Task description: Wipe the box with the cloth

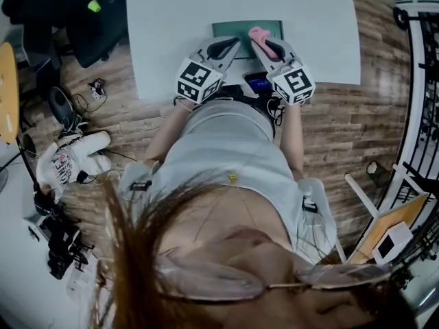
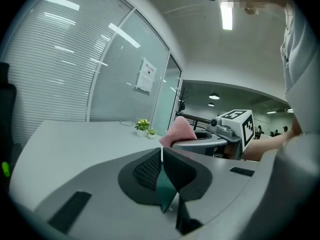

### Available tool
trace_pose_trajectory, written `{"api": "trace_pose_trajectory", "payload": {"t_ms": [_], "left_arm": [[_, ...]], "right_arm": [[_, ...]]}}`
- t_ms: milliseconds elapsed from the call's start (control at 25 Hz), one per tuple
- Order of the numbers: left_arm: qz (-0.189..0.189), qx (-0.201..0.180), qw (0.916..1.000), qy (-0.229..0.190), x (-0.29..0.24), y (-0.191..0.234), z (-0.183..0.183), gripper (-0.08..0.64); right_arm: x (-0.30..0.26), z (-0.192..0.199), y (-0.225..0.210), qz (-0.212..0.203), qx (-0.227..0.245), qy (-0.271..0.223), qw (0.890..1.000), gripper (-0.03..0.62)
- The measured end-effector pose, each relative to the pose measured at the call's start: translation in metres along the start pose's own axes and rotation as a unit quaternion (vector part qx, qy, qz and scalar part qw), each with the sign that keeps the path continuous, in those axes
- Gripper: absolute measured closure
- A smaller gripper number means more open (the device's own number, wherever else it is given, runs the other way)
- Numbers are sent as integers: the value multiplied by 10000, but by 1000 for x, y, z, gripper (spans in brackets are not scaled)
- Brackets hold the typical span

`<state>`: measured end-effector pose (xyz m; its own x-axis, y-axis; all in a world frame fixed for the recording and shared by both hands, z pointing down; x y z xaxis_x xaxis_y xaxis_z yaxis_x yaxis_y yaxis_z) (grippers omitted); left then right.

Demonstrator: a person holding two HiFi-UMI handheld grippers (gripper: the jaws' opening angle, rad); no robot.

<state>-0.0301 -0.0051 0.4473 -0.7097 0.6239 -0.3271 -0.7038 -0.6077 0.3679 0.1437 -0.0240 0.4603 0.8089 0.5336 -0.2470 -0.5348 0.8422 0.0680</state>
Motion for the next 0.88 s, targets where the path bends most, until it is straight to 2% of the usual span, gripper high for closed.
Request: {"api": "trace_pose_trajectory", "payload": {"t_ms": [200, 400, 600, 880], "left_arm": [[-8, -135, 9992, -379, 9, -12, -23, 522], [-38, -273, 9973, -682, 16, -21, -39, 522], [4, -299, 9960, -838, 21, -25, -47, 522], [55, -396, 9955, -856, 21, -29, -51, 523]], "right_arm": [[10, -32, 1, 16, 139, -605, 9981, 554], [17, -62, 3, 47, 400, -893, 9952, 554], [21, -74, 5, 123, 527, -919, 9943, 554], [24, -72, 6, 166, 523, -791, 9954, 555]]}}
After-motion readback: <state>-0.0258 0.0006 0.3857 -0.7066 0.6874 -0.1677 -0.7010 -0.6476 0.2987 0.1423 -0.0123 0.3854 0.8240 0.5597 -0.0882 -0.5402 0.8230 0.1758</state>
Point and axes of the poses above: the fingertips, and each gripper's own axes: x backward along the fingers, y to its left, z out of its underside, the point moved 9 cm from there along x, backward along the fingers, and after that the axes turned 9 degrees about x, right-handed, at the moved point
